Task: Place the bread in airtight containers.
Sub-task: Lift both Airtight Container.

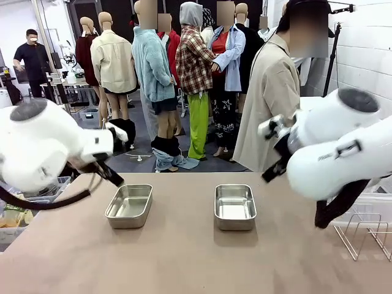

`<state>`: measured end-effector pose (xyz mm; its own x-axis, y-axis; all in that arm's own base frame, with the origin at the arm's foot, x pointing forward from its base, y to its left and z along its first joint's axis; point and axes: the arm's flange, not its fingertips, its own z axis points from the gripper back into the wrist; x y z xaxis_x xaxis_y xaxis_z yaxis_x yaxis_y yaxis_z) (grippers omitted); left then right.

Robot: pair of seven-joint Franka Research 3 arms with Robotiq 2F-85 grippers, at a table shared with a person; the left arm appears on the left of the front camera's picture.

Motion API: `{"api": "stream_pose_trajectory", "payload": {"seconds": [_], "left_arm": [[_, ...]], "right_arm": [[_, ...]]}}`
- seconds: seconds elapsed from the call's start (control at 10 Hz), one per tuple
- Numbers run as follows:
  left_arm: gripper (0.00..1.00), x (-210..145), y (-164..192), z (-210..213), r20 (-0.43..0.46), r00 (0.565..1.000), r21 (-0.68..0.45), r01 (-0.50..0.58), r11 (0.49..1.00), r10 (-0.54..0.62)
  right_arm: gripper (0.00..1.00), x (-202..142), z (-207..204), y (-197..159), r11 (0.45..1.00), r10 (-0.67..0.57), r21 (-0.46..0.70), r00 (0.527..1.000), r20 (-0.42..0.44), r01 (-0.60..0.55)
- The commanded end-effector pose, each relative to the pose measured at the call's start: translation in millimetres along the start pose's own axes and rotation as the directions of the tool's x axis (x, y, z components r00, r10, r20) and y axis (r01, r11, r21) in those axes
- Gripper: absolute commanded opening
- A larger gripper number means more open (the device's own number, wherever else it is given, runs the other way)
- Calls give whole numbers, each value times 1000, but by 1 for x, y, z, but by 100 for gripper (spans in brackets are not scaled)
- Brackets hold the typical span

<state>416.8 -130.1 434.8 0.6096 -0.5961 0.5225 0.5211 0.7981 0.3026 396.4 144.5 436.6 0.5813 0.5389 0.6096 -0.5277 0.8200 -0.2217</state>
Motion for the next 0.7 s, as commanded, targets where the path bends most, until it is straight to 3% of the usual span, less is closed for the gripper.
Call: {"api": "stream_pose_trajectory", "payload": {"seconds": [0.0, 0.1, 0.2, 0.3, 0.5, 0.6], "left_arm": [[100, 26, 23, 44, -27, 999, 126, -14, 992, 17], [100, 26, 45, 64, -66, 997, 157, -20, 987, 31], [100, 18, 76, 88, -68, 992, 197, -92, 976, 108], [100, 9, 103, 102, -71, 989, 187, -115, 975, 130], [100, -15, 149, 116, -82, 969, 199, -214, 956, 234], [100, -26, 154, 123, -76, 970, 170, -216, 962, 231]], "right_arm": [[100, 10, 57, -42, 985, -91, -141, 991, 94, 103], [100, 4, 86, -81, 955, -186, -213, 976, 115, 207], [100, -15, 120, -133, 909, -305, -252, 942, 141, 332], [100, -33, 139, -175, 844, -404, -312, 900, 165, 437], [100, -74, 153, -250, 754, -546, -366, 830, 112, 545], [100, -94, 152, -277, 710, -598, -394, 795, 100, 584]]}}
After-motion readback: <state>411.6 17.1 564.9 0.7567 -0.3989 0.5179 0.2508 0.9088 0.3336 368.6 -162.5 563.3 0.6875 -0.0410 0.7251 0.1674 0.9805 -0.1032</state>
